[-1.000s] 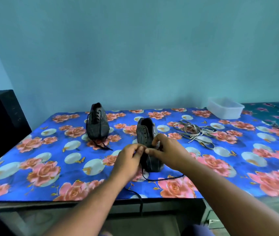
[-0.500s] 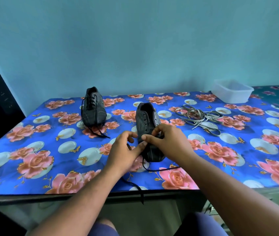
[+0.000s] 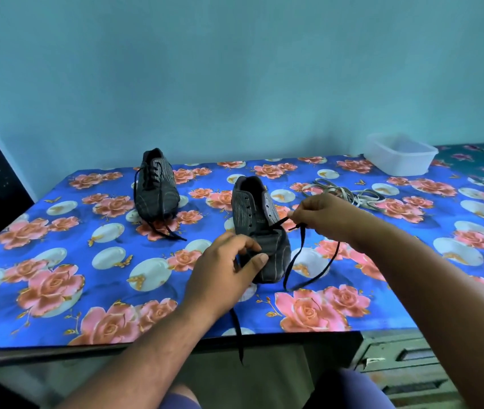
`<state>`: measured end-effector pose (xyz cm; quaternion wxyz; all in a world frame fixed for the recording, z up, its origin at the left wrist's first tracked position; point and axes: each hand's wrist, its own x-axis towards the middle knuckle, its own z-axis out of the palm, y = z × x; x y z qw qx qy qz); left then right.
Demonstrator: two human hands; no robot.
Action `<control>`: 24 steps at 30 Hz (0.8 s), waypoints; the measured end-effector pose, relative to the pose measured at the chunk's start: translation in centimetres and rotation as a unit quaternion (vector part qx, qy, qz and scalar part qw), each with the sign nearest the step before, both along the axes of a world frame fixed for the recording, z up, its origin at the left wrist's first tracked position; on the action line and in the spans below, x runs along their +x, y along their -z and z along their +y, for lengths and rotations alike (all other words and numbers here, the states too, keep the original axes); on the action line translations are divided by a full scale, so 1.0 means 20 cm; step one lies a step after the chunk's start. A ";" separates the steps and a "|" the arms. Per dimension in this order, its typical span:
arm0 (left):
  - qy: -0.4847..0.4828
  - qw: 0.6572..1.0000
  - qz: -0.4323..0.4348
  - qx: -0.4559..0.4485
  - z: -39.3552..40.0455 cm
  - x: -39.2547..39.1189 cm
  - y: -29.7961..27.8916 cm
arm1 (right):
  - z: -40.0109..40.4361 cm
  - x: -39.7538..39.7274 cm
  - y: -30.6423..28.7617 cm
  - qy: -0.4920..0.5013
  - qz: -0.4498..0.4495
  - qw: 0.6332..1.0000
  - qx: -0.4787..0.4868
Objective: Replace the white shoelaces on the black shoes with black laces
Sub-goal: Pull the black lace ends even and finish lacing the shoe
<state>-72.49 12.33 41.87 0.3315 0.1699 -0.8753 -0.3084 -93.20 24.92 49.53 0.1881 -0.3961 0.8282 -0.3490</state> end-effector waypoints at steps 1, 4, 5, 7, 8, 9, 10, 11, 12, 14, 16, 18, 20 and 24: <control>0.000 1.000 -0.004 -0.016 0.00 0.00 -0.01 | 0.00 -0.01 -0.01 -0.009 0.039 0.999 0.001; -0.008 0.996 -0.039 -0.077 0.01 0.03 -0.03 | 0.01 -0.04 -0.03 -0.041 0.168 0.985 0.021; -0.017 0.994 -0.049 -0.091 0.00 0.04 -0.03 | 0.02 -0.06 -0.04 -0.061 0.193 0.979 0.030; -0.056 0.993 -0.050 -0.090 -0.05 0.08 -0.03 | 0.03 -0.08 -0.04 -0.094 0.217 0.971 0.046; -0.088 0.992 -0.040 -0.076 -0.10 0.11 -0.03 | 0.04 -0.10 -0.03 -0.095 0.232 0.967 0.053; -0.129 0.989 -0.031 -0.062 -0.15 0.13 -0.03 | 0.04 -0.11 -0.02 -0.087 0.254 0.961 0.059; -0.172 0.983 -0.032 -0.052 -0.21 0.16 -0.04 | 0.03 -0.11 -0.01 -0.069 0.283 0.955 0.061; -0.211 0.975 -0.048 -0.047 -0.27 0.17 -0.04 | 0.02 -0.11 0.01 -0.044 0.312 0.947 0.060; -0.240 0.967 -0.078 -0.049 -0.31 0.18 -0.05 | 0.01 -0.09 0.04 -0.017 0.338 0.939 0.058; -0.262 0.953 -0.133 -0.071 -0.35 0.16 -0.05 | -0.02 -0.06 0.09 0.016 0.366 0.928 0.066; -0.233 0.959 -0.107 -0.116 -0.33 0.09 -0.08 | -0.05 0.00 0.14 0.014 0.342 0.938 0.052; -0.153 0.974 -0.051 -0.159 -0.25 0.00 -0.12 | -0.07 0.06 0.19 -0.001 0.293 0.956 -0.011; -0.081 0.979 -0.051 -0.182 -0.15 -0.09 -0.16 | -0.08 0.09 0.26 -0.012 0.258 0.964 -0.066; -0.081 0.973 -0.131 -0.170 -0.08 -0.23 -0.17 | -0.06 0.12 0.35 -0.023 0.206 0.969 -0.137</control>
